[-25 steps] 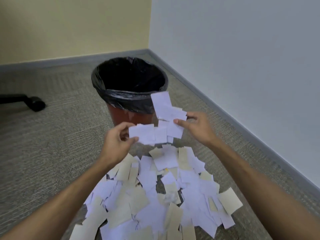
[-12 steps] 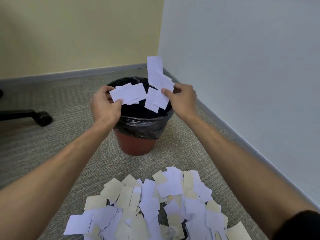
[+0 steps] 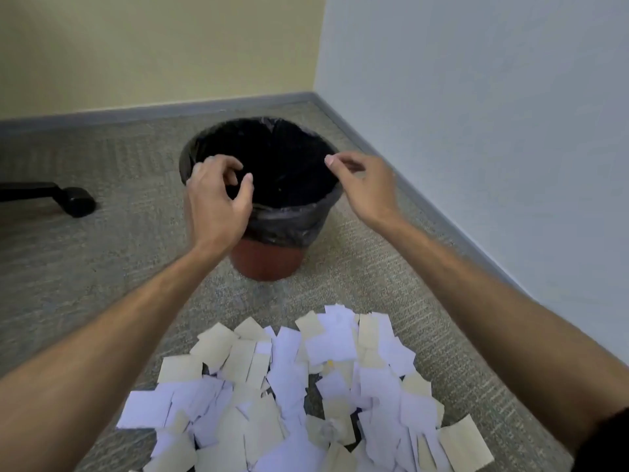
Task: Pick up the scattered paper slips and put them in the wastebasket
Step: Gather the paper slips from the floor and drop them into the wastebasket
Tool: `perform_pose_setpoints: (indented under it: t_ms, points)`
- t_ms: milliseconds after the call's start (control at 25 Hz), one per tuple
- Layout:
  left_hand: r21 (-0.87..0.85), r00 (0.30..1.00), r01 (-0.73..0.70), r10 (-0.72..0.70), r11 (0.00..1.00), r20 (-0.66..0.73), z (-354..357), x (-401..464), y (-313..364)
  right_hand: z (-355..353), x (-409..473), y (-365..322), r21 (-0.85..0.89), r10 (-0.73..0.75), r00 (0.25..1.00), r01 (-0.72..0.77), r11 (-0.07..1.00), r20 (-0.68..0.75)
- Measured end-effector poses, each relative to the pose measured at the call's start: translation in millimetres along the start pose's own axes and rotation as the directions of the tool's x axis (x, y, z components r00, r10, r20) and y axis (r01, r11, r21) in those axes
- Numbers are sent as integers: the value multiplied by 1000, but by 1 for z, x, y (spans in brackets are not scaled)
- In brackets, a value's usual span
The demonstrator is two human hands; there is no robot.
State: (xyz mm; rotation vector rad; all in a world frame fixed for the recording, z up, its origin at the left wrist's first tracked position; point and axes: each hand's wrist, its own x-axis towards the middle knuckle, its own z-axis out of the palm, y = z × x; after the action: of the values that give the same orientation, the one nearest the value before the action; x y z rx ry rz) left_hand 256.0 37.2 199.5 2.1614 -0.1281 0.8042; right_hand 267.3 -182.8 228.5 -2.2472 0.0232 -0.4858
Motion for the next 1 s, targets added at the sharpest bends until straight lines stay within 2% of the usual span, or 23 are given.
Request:
perform_pose_setpoints:
  t_ms: [160, 240, 320, 440, 560, 640, 720, 800, 920, 1000]
  points:
    - [-100, 998, -47, 51, 994, 35, 11, -57, 4, -11, -49, 31, -56, -32, 998, 35, 998, 45]
    - [-118, 992, -19, 34, 993, 125, 12, -95, 4, -20, -86, 47, -64, -30, 994, 37, 997, 103]
    - [-120, 962, -5, 38, 993, 272, 10, -132, 4, -30, -123, 63, -88, -34, 984, 51, 995, 177]
    - [-80, 830, -1, 45, 997, 555, 7, -185, 0, -35, -177, 91, -143, 14, 964, 25, 989, 265]
    - [11, 617, -21, 5, 1000, 787, 0, -238, -7, -29, -227, 123, -266, 89, 925, 14, 964, 369]
    - [80, 484, -116, -14, 990, 875, -5, -270, -13, -22, -259, 141, -321, 152, 886, -3, 947, 438]
    - [105, 390, -237, -4, 966, 921, -6, -296, -22, -15, -282, 149, -323, 196, 847, -30, 946, 494]
    - [132, 345, -293, -24, 947, 938, -6, -317, -29, -7, -301, 148, -315, 195, 806, -12, 949, 558]
    - [206, 313, -390, -82, 897, 946, -2, -342, -33, 10, -324, 143, -368, 184, 735, 94, 925, 652]
    - [221, 296, -468, -84, 855, 951, 2, -352, -35, 22, -335, 142, -413, 156, 730, 186, 891, 665]
